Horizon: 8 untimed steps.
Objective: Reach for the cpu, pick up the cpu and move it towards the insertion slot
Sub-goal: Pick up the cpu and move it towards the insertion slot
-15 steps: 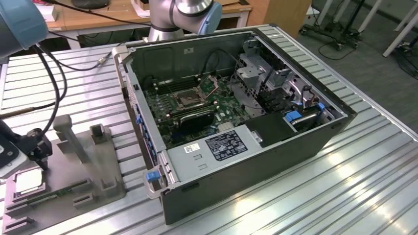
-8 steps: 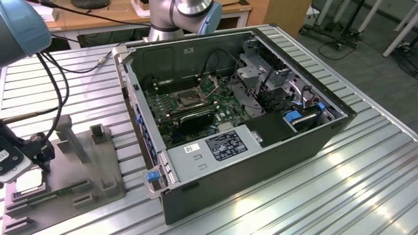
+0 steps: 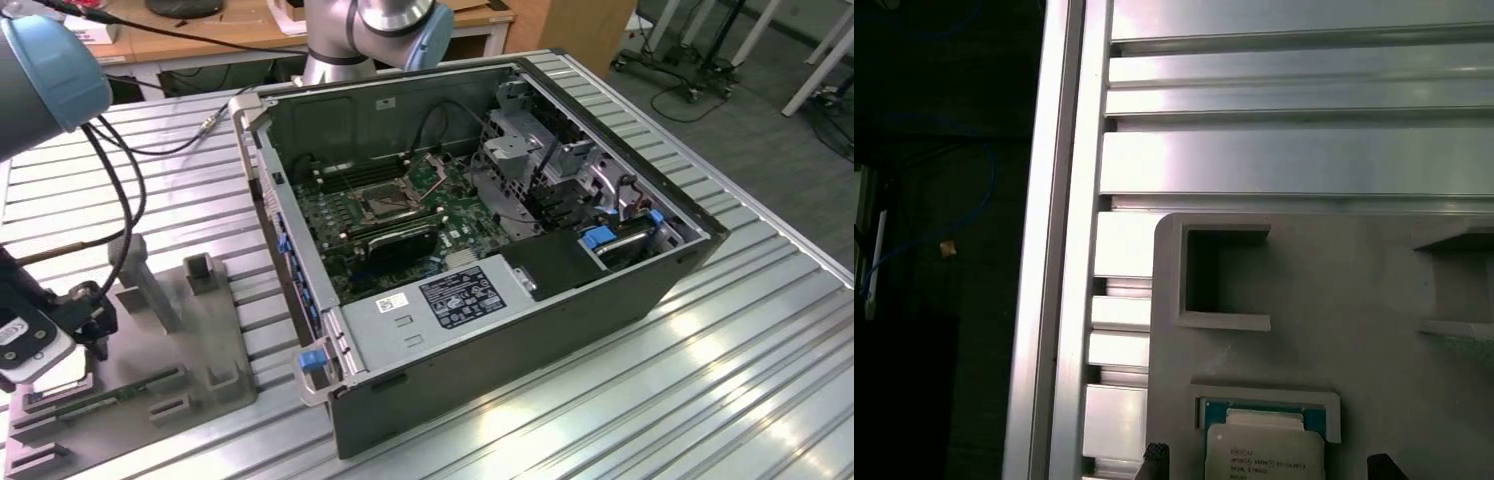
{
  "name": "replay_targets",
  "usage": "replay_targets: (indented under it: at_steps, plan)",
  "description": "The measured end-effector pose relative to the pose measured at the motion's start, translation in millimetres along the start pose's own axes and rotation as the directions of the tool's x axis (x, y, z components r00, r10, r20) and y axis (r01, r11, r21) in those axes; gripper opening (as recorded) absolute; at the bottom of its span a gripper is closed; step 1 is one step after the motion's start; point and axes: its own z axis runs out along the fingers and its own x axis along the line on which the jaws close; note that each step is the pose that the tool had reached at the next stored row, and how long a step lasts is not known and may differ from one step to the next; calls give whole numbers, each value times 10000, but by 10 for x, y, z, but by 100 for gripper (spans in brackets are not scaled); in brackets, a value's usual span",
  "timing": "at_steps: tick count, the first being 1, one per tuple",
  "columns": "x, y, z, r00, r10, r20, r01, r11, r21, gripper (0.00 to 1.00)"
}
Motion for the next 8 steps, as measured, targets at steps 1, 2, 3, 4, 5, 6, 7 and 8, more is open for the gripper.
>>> replay_targets:
  at_steps: [1, 2, 3, 4, 5, 6, 7, 8]
  plan:
    - [0, -1, 3, 10000, 3, -1, -3, 10000, 1, 83]
    - [1, -1, 3, 10000, 4, -2, -4, 10000, 1, 82]
    - [0, 0, 4, 10000, 4, -2, -4, 10000, 1, 82]
    - [0, 0, 5, 10000, 4, -1, -4, 10000, 0, 75]
    - [0, 0, 7, 10000, 4, 1, -4, 10000, -1, 75]
    - [0, -1, 8, 10000, 5, 0, -5, 10000, 0, 75]
    - [0, -1, 9, 10000, 13, 1, -13, 10000, 0, 75]
    - [0, -1, 10, 10000, 24, 1, -24, 10000, 0, 73]
